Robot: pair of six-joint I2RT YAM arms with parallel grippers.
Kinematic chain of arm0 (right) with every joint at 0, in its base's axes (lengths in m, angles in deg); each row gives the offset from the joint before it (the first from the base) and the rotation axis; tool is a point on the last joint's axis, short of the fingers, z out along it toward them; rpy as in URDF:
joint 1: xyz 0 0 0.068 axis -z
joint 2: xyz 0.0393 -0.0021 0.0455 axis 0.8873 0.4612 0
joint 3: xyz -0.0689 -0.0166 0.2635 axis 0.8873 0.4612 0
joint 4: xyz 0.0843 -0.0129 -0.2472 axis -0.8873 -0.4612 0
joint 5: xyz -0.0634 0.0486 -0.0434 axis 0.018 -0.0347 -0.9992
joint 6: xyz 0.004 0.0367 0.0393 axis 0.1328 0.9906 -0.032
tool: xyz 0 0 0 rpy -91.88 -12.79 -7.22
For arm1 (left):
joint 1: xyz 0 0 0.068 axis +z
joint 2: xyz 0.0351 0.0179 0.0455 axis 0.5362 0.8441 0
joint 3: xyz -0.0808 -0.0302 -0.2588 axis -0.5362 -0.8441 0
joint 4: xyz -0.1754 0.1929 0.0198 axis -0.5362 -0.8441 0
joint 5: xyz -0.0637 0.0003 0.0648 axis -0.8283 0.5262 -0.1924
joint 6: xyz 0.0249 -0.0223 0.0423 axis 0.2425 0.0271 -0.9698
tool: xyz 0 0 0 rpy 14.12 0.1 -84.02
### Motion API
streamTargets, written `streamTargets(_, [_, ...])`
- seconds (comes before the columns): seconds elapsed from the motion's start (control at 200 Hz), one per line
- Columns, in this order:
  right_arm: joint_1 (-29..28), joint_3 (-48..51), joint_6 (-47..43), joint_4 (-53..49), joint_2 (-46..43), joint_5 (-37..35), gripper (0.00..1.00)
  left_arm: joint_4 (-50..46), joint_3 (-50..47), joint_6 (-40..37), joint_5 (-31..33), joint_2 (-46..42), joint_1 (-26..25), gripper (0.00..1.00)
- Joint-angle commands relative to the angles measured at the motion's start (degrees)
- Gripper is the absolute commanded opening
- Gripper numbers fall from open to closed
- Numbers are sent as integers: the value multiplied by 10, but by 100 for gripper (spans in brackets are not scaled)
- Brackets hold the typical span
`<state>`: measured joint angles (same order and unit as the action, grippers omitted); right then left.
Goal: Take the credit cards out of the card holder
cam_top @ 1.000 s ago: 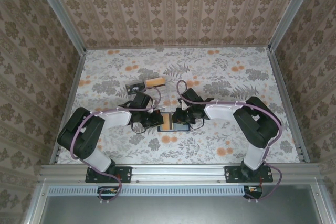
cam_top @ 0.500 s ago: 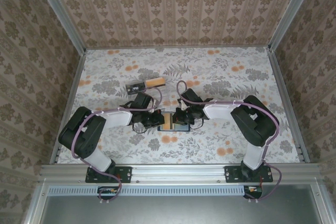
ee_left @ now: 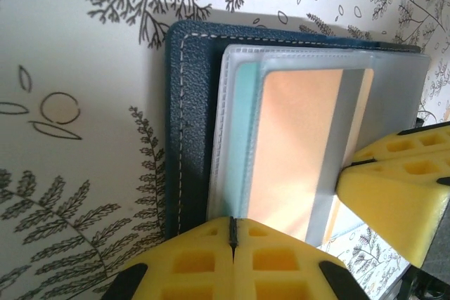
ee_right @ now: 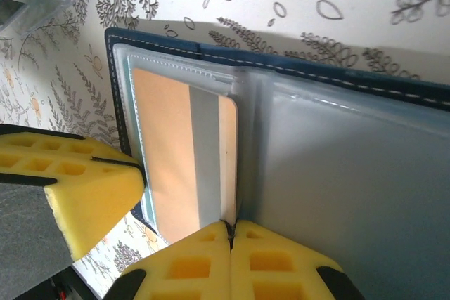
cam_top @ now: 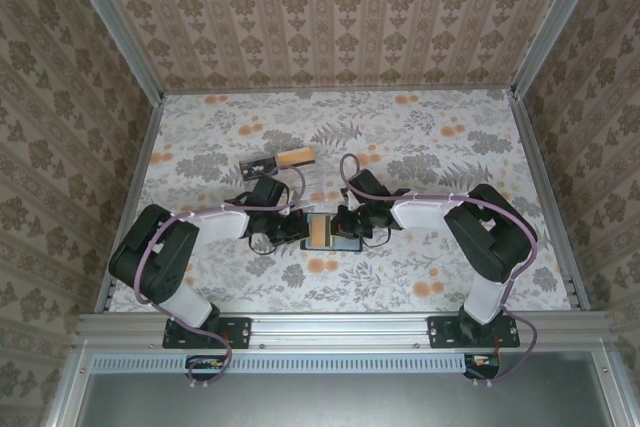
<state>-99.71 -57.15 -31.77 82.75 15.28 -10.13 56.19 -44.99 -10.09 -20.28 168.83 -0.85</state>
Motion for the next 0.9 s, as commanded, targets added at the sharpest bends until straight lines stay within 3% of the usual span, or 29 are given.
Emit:
streamTargets(0.0, [11,19,6,-1,-19,2,0,-39,-5,-15,22,-9,5,0])
streamTargets(0.09, [13,23,5,3,-20,9,0,-36,-6,-16,19,-9,5,0])
streamTargets(0.12, [13,22,6,5,-18,11,4,-35,-6,-16,18,-8,5,0])
streamTargets(0.465, [13,26,20,40,-7,31,16,-29,-5,-12,13,-6,2,0])
streamTargets(0.815, [14,31,21,43,-10,31,16,-27,-5,-11,11,-2,2,0])
streamTargets(0.895, [14,28,20,46,-5,39,24,-28,-5,-12,11,-1,2,0])
